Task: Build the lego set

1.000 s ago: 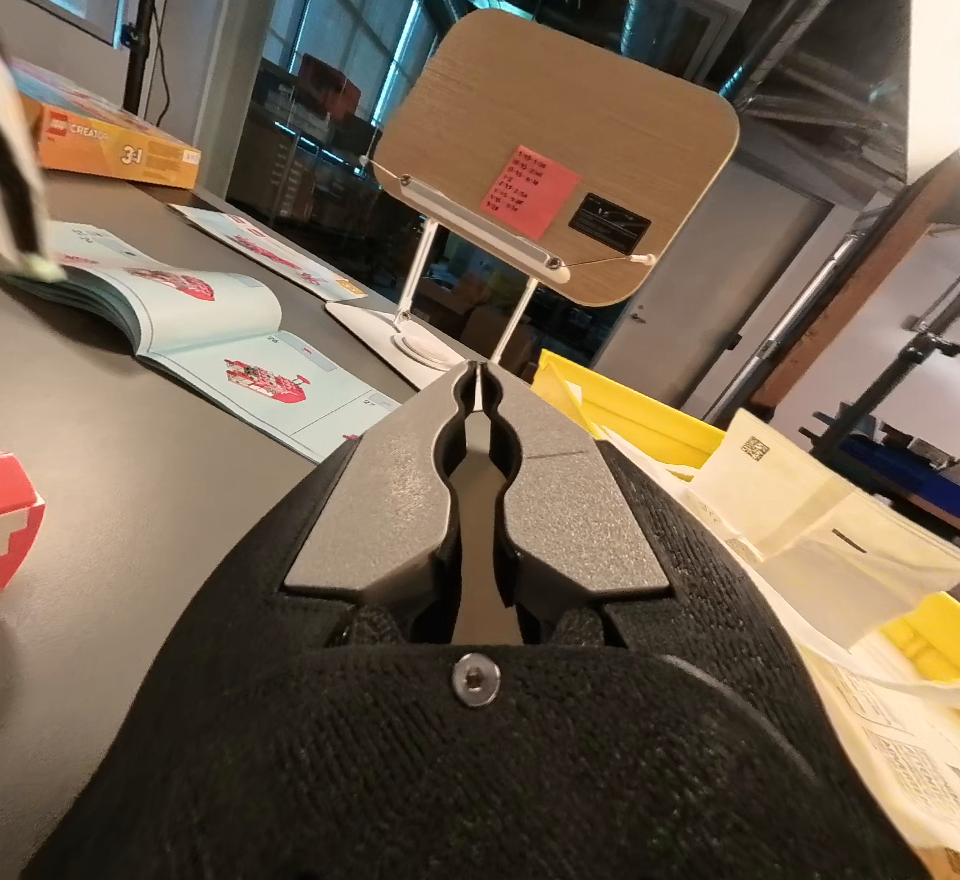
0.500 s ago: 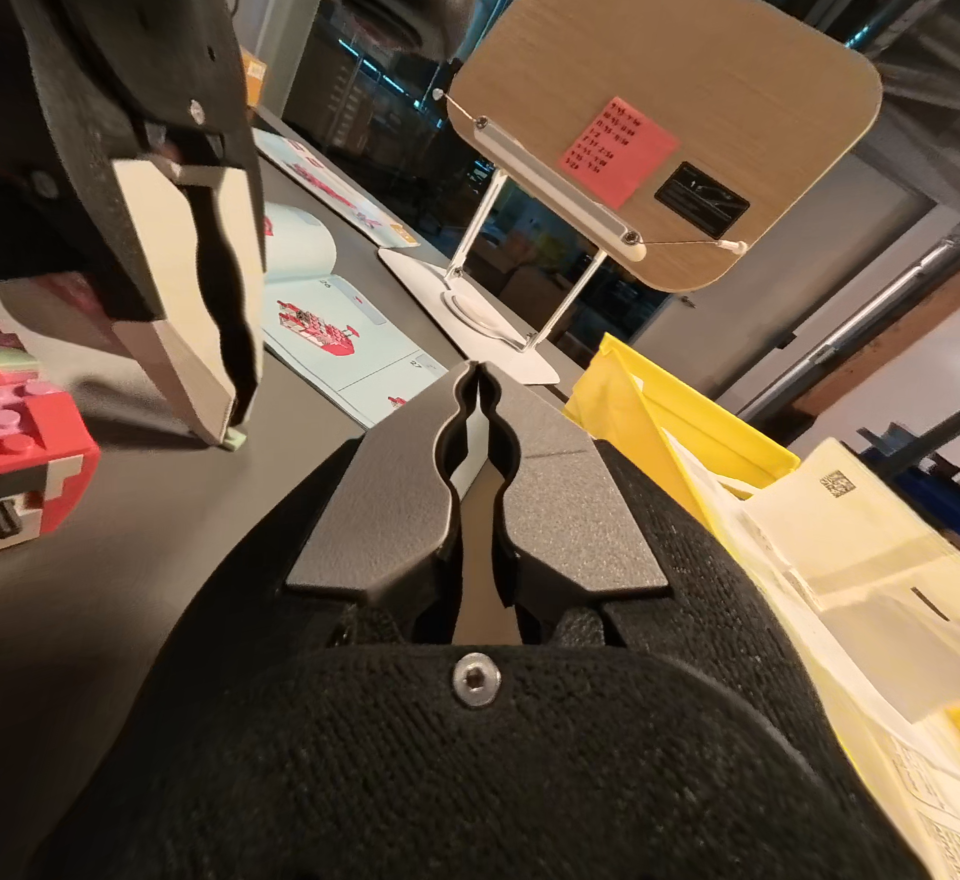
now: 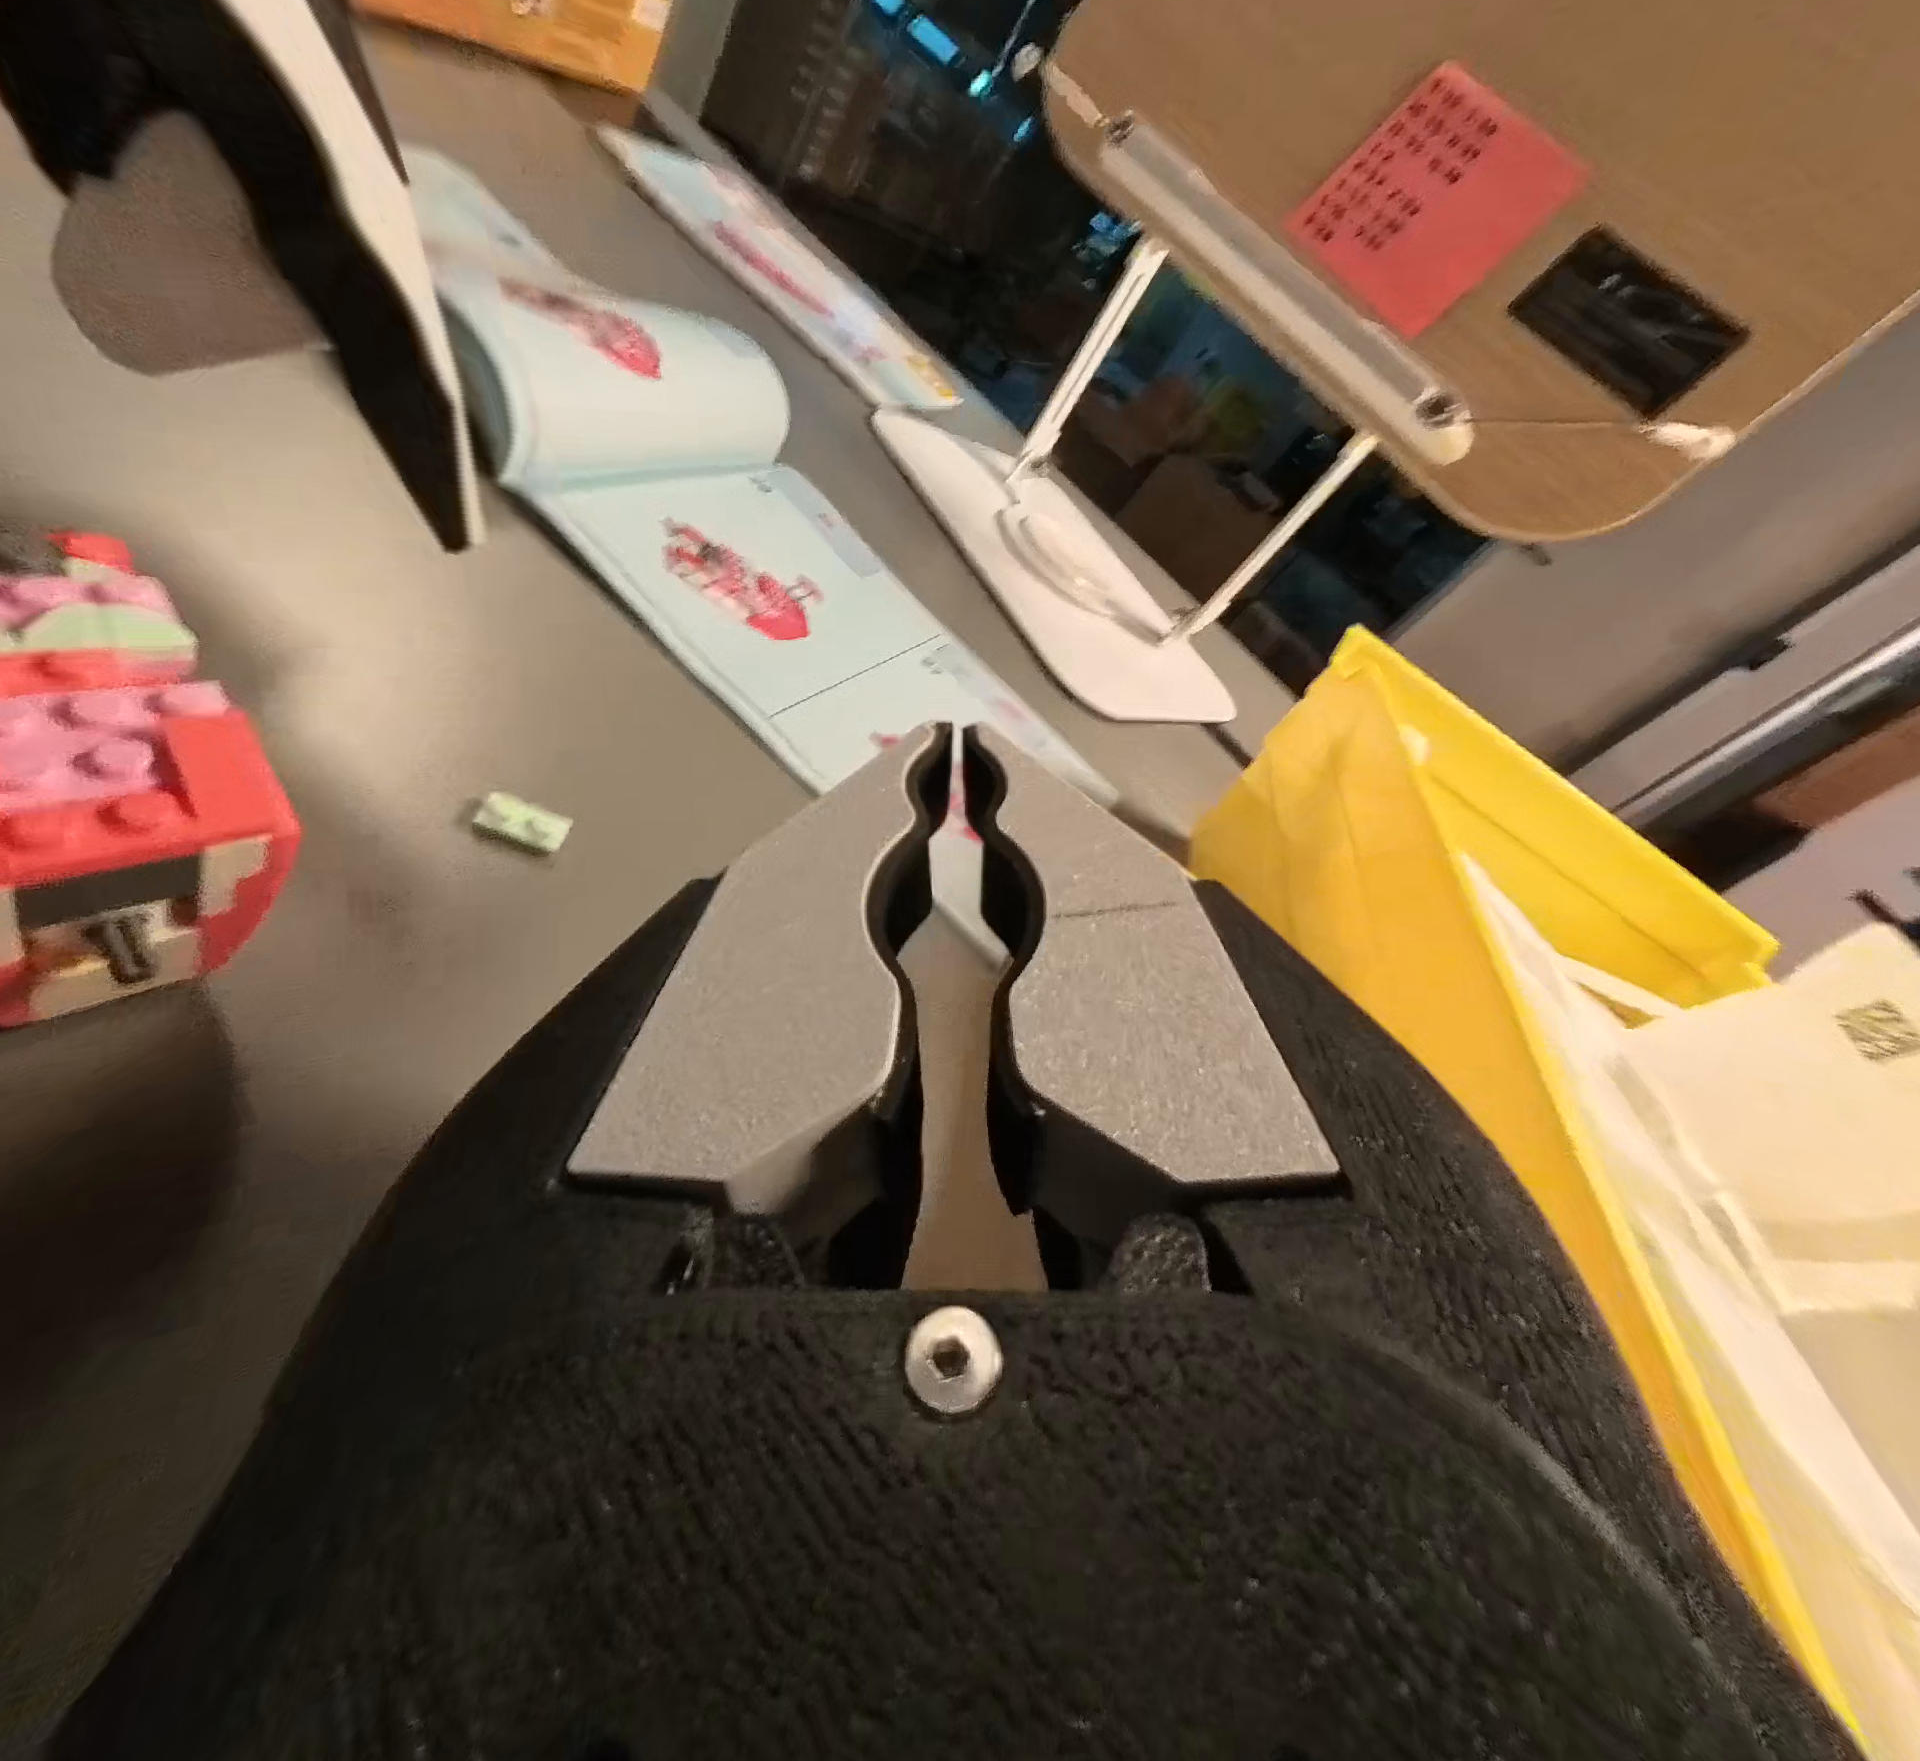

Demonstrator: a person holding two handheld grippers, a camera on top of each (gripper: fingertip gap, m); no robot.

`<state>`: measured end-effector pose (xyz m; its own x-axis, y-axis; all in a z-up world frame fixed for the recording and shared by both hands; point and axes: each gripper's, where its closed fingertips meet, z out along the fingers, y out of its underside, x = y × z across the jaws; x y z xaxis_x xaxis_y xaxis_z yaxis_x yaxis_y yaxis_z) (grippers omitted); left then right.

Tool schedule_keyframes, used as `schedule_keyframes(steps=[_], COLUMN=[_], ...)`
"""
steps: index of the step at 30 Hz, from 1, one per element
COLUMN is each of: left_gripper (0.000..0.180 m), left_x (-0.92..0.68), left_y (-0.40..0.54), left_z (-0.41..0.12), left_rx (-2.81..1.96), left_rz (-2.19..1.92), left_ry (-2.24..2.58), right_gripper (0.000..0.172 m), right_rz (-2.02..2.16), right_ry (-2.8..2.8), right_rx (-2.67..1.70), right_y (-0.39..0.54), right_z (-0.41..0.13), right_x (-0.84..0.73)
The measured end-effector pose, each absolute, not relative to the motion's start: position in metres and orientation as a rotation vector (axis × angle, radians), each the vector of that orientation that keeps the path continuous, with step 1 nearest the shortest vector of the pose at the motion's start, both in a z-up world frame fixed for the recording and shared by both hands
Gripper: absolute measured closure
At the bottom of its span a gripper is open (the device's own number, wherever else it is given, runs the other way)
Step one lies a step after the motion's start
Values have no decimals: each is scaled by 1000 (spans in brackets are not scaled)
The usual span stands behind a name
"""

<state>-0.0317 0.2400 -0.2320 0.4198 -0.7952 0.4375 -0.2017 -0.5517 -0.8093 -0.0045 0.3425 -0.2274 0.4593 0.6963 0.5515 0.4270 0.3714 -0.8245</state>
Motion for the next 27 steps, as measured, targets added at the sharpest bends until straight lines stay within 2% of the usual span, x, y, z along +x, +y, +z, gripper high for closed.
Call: schedule_keyframes(steps=[2, 3, 9, 13, 15, 23, 27], left_gripper=[79, 78, 121, 132, 144, 145, 145], left_x=[-29, -29, -23, -20, -24, -46, -57], left_y=[223, 220, 219, 216, 217, 204, 202], left_z=[-252, -261, -276, -273, -276, -278, -277], left_rx=[-2021, -2037, -1976, -1918, -1930, -1984, -2002], left_rz=[-1047, -993, -831, -832, -780, -723, -722], left_ry=[980, 1021, 1177, 1188, 1192, 1172, 1145], right_gripper=[167, 167, 165, 159, 154, 146, 140], right_rz=[242, 272, 612, 715, 776, 817, 671], right_ry=[-1253, -1300, -1445, -1429, -1416, -1368, -1358], right_rx=[-1309, -1330, -1549, -1671, -1748, -1853, -1901], right_y=[337, 331, 297, 292, 290, 286, 288], right_z=[-242, -248, -270, -277, -281, -288, -297], right_x=[-6, -8, -13, -14, -17, -33, -38])
